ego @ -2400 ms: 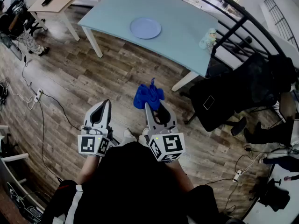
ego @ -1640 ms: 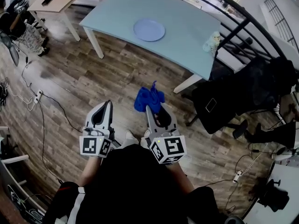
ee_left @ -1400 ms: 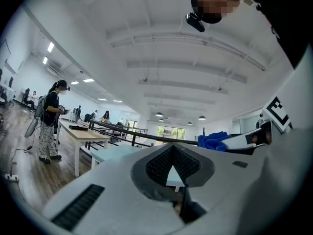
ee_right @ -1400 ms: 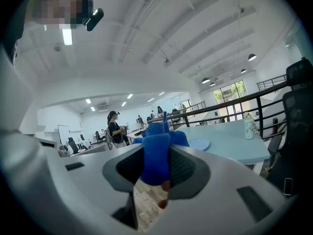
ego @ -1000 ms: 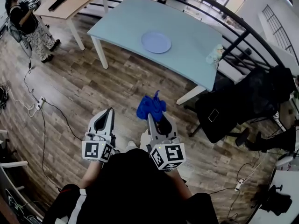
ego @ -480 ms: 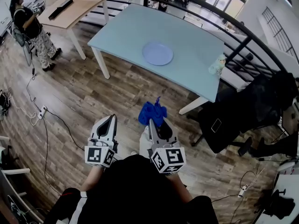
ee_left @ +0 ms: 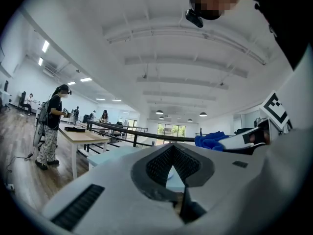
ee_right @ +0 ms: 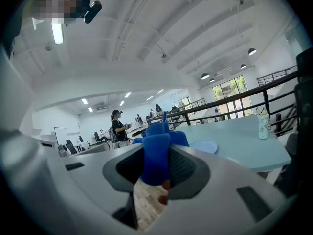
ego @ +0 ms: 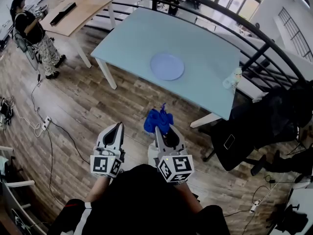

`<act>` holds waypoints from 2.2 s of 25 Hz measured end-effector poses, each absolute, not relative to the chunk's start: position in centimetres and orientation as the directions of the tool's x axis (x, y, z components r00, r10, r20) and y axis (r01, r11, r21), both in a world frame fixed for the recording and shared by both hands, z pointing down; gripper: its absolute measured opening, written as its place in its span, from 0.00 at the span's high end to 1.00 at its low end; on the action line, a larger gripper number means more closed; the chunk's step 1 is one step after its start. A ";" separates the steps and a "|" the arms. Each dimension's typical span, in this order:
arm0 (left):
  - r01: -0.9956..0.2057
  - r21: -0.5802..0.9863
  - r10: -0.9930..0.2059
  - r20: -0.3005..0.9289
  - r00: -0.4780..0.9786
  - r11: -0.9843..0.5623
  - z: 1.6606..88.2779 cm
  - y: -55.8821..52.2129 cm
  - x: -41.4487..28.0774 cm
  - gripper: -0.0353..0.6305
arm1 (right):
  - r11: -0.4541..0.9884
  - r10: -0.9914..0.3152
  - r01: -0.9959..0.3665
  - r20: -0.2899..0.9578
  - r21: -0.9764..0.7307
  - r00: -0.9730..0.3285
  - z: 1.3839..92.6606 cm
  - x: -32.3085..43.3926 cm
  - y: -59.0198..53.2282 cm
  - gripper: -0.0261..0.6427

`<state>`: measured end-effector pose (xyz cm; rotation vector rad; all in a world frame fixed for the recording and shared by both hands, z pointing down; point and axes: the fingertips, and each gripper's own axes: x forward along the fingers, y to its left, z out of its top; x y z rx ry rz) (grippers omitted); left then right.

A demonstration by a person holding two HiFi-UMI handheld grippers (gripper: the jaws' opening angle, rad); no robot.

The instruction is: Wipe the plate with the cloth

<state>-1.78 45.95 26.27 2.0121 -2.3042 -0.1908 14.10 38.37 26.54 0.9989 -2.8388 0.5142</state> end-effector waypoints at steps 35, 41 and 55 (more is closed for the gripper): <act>-0.978 0.119 -0.984 -0.026 -0.178 0.174 25.3 26.7 -1.8 0.94 | 0.762 -0.525 -0.551 0.174 -0.341 -0.833 26.8 13.2 19.2 0.78; -0.984 0.127 -0.992 -0.014 -0.129 0.126 26.1 24.6 -1.8 0.94 | 0.727 -0.564 -0.593 0.191 -0.346 -0.803 27.6 13.6 17.9 0.78; -0.987 0.159 -1.000 -0.024 0.015 -0.019 26.8 16.2 -3.3 0.94 | 0.602 -0.680 -0.713 0.238 -0.360 -0.694 28.6 13.6 11.9 0.78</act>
